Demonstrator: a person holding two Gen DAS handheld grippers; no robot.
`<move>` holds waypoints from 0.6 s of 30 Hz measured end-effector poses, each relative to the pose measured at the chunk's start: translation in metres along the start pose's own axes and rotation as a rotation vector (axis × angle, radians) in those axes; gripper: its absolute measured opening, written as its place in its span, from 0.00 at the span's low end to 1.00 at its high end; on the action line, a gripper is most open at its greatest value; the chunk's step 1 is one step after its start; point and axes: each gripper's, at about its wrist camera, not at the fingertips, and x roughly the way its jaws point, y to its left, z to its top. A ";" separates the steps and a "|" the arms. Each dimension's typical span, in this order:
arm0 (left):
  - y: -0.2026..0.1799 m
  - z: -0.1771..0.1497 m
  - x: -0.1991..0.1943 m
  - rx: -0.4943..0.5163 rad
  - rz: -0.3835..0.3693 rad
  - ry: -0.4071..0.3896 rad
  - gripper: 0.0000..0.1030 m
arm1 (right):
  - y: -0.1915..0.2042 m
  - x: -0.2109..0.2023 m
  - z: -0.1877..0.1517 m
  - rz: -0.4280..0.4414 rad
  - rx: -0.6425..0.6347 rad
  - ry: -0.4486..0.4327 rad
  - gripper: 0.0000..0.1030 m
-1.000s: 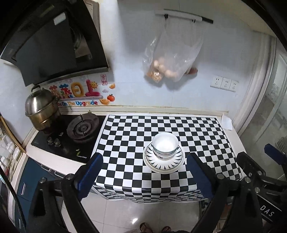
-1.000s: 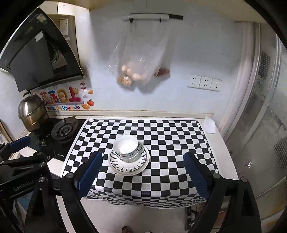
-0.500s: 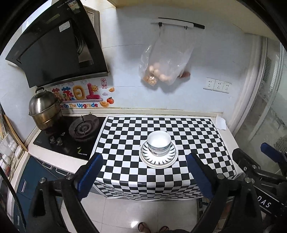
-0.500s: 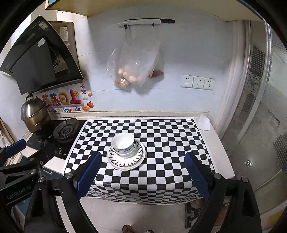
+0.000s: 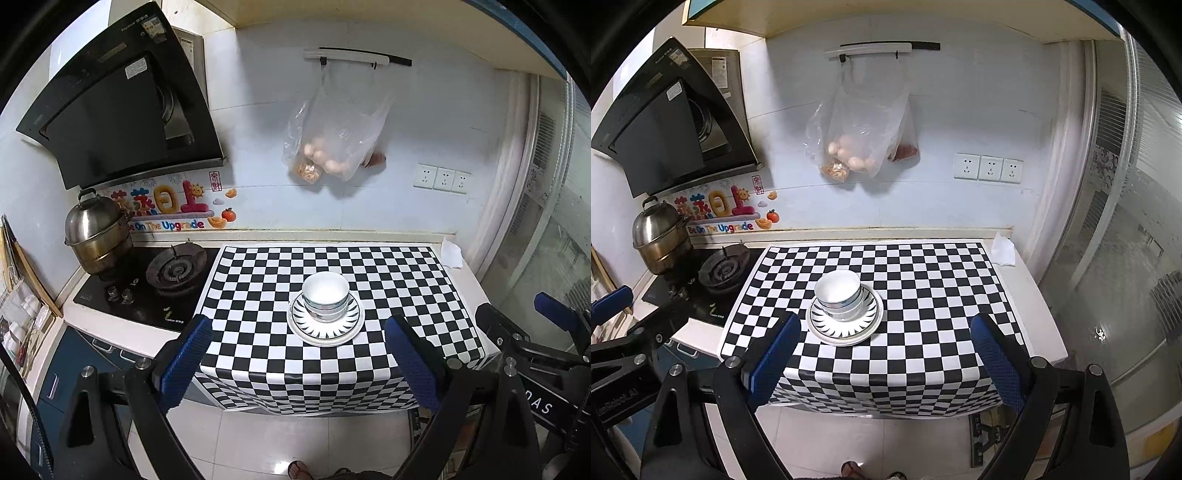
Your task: Organize plates and bowls
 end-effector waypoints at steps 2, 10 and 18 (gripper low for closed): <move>-0.001 -0.001 -0.001 0.002 0.001 0.001 0.93 | -0.001 0.000 0.000 -0.001 -0.003 0.000 0.93; 0.001 -0.005 -0.001 -0.005 0.006 0.016 0.93 | -0.002 0.001 -0.006 -0.004 -0.002 0.015 0.93; 0.008 -0.007 0.004 -0.021 0.015 0.034 0.93 | -0.003 0.002 -0.008 -0.002 0.000 0.024 0.93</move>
